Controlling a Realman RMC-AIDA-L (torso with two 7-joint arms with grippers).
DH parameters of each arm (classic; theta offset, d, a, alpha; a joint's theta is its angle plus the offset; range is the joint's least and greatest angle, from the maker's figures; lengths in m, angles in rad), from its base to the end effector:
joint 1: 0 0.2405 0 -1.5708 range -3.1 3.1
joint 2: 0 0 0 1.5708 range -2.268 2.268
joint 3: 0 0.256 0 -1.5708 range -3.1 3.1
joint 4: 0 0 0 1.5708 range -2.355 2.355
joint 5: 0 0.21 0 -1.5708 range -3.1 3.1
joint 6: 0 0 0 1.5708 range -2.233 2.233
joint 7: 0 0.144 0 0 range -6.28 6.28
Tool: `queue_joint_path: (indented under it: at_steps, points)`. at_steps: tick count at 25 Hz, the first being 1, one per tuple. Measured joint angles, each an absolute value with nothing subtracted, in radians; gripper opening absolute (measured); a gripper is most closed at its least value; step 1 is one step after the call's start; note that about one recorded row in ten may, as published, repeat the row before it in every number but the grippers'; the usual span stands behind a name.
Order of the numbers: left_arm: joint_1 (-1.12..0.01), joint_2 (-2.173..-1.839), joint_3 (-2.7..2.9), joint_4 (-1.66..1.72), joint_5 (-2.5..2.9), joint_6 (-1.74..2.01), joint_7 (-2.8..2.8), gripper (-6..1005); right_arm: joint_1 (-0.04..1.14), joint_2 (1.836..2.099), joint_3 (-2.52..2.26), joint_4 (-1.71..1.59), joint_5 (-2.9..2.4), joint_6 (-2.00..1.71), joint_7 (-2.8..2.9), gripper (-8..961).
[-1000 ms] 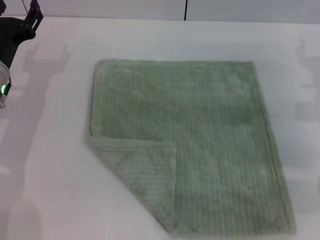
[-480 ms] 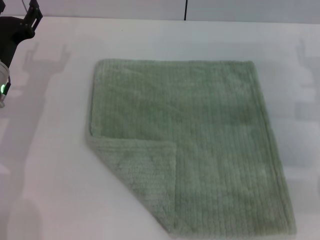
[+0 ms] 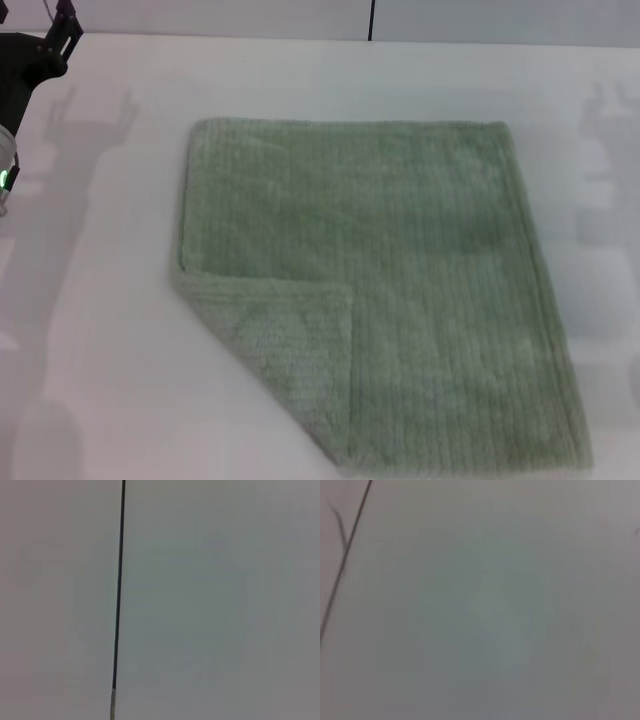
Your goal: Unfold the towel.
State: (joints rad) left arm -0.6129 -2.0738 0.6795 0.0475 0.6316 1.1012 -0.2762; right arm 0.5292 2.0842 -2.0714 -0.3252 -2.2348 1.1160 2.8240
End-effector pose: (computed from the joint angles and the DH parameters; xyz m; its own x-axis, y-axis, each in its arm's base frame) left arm -0.3178 0.3852 0.0247 0.6831 -0.0833 0.7256 0.7224 -0.0687 -0.6880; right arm 0.2760 0.3836 0.0099 0.8432 0.2100 -0.4949 -0.5138 0.0441 -0.8568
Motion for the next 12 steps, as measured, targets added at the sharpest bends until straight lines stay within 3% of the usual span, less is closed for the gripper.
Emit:
queue_joint_path:
  at_steps: [6, 12]
  points:
    - [-0.608, -2.074, 0.68, 0.049, 0.632, 1.103, -0.276, 801, 0.511, 2.077, -2.061, -0.525, -2.249, 0.847, 2.756, 138]
    - [-0.604, -2.074, 0.68, 0.049, 0.632, 1.103, -0.276, 801, 0.479, 2.08, -1.91, -0.825, -2.239, 0.399, 2.501, 33]
